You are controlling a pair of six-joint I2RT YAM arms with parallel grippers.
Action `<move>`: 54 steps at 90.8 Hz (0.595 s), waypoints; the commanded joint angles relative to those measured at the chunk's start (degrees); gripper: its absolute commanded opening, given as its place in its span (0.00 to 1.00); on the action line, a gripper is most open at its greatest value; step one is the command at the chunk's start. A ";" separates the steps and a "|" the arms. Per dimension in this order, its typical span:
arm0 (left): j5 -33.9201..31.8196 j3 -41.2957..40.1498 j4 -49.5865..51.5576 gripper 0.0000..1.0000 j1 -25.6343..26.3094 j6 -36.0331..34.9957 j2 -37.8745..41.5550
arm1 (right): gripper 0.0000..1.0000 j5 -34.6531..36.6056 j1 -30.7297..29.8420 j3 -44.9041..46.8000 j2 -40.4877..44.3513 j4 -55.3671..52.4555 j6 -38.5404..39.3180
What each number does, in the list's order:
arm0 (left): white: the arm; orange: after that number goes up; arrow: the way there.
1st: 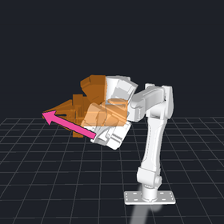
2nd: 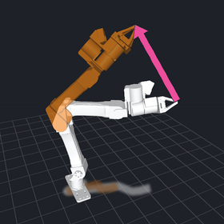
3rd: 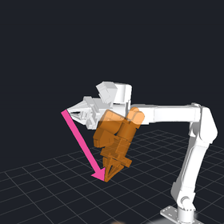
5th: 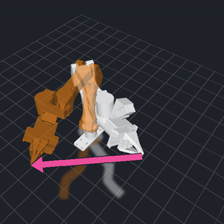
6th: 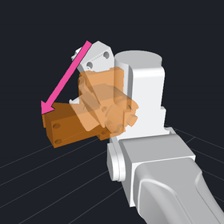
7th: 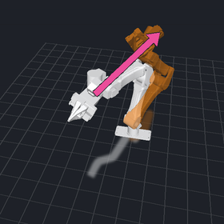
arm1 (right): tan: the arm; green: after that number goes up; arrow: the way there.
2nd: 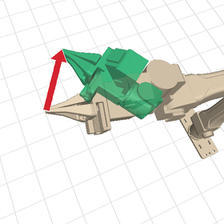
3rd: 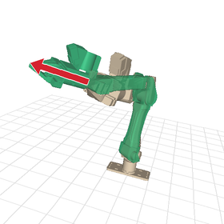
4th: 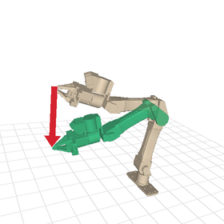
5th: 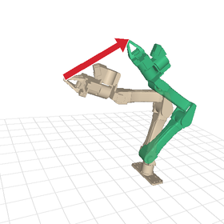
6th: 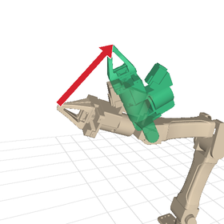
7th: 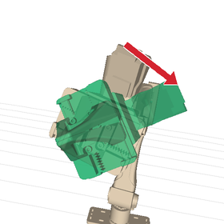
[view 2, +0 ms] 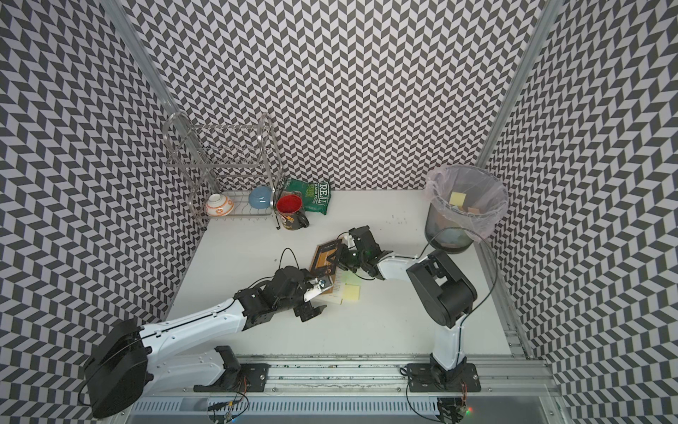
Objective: Peel off the used sticky note
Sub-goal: Open the book at the center of the board.
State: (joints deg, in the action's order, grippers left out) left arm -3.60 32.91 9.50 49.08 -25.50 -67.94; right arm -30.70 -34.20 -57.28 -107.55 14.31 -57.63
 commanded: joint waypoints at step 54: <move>-9.86 -3.58 -13.91 1.00 4.72 -1.13 -3.67 | 0.13 -1.91 0.27 -0.71 0.15 5.13 -5.35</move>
State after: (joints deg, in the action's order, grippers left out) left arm -11.92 30.06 -1.30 52.60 -26.09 -71.09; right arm -31.66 -34.20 -57.28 -107.55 15.03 -62.00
